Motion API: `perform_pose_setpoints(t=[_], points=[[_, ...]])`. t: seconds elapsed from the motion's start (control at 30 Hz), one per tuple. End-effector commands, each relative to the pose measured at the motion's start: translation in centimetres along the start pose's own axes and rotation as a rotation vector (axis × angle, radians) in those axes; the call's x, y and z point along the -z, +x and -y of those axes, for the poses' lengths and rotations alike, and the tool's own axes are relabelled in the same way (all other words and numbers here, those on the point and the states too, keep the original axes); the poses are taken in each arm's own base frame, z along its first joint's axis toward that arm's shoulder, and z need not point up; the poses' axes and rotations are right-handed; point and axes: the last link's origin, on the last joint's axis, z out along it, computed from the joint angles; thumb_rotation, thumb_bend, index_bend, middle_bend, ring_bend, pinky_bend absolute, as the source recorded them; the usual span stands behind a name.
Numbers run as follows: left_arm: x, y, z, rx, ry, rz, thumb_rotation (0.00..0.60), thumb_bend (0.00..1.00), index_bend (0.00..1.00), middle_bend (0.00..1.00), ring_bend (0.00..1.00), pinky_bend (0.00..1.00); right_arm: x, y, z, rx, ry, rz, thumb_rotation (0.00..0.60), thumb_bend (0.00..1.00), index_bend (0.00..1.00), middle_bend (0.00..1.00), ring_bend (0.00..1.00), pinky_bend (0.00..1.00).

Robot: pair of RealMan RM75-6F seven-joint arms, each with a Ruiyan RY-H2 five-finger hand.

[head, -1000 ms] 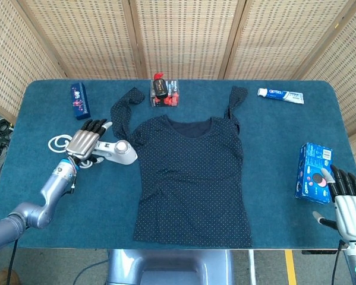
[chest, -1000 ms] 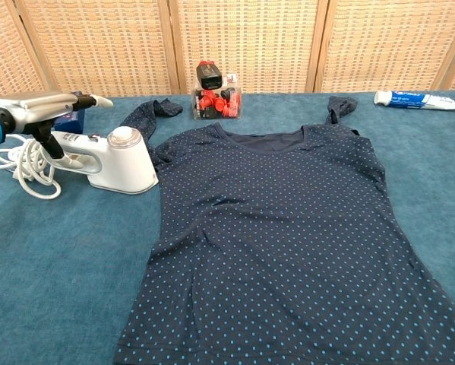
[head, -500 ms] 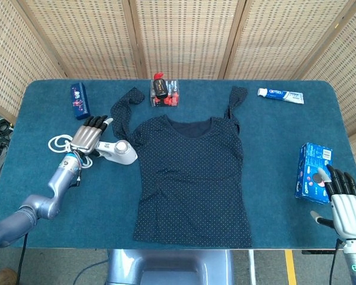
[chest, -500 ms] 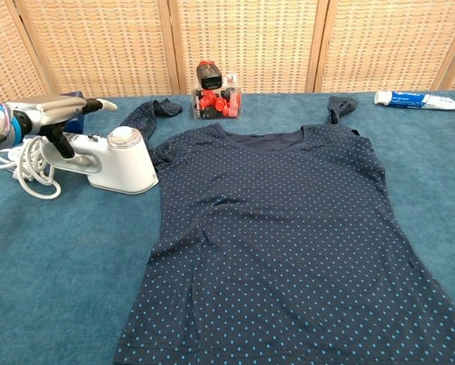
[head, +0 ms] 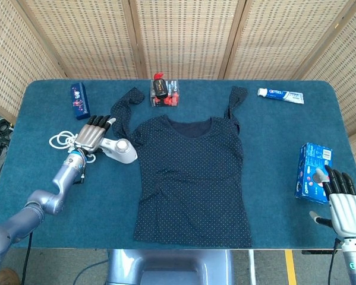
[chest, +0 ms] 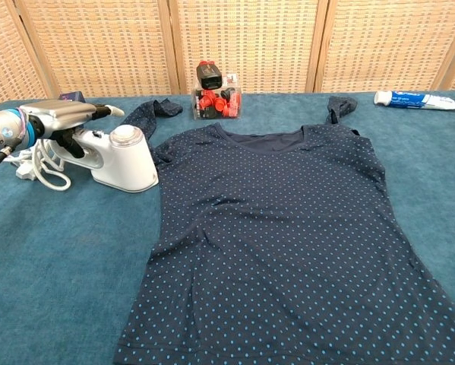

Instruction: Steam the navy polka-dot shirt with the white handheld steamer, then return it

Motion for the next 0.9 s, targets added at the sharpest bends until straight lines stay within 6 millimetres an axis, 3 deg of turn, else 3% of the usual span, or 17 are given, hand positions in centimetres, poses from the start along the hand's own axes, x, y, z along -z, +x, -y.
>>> perform_pose_setpoints(t=[0.03, 0.1, 0.2, 0.3, 0.43, 0.67, 0.9], points=[[0.1, 0.0, -0.3, -0.007, -0.017, -0.022, 0.600, 0.58, 0.06, 0.12, 0.13, 0.10, 0.0, 0.0, 0.0, 0.000, 0.000, 0.003, 0.600, 0.00, 0.02, 0.00, 0.00, 0.00], [0.2, 0.0, -0.4, -0.019, -0.027, -0.037, 0.600, 0.58, 0.23, 0.30, 0.27, 0.21, 0.0, -0.1, 0.0, 0.000, 0.001, 0.003, 0.600, 0.00, 0.02, 0.00, 0.00, 0.00], [0.3, -0.3, -0.4, -0.035, -0.042, -0.040, 0.600, 0.58, 0.42, 0.44, 0.42, 0.34, 0.0, 0.0, 0.1, -0.001, 0.001, 0.002, 0.600, 0.00, 0.02, 0.00, 0.00, 0.00], [0.5, -0.5, -0.5, -0.045, -0.057, -0.051, 0.600, 0.58, 0.52, 0.52, 0.51, 0.46, 0.1, 0.0, 0.1, -0.002, 0.001, 0.002, 0.600, 0.00, 0.02, 0.00, 0.00, 0.00], [0.8, -0.9, -0.3, -0.062, -0.068, -0.050, 0.600, 0.55, 0.62, 0.58, 0.57, 0.67, 0.1, 0.0, 0.1, -0.003, 0.005, 0.001, 0.600, 0.00, 0.02, 0.00, 0.00, 0.00], [1.3, -0.9, -0.1, -0.023, -0.073, -0.088, 0.600, 0.53, 0.98, 0.80, 0.73, 0.85, 0.2, 0.1, 0.2, -0.005, 0.008, -0.001, 0.600, 0.00, 0.02, 0.00, 0.00, 0.00], [2.0, -0.4, -0.3, 0.058, -0.115, -0.165, 0.600, 0.55, 1.00, 0.88, 0.80, 0.92, 0.3, 0.1, 0.3, -0.005, 0.011, 0.000, 0.600, 0.00, 0.02, 0.00, 0.00, 0.00]])
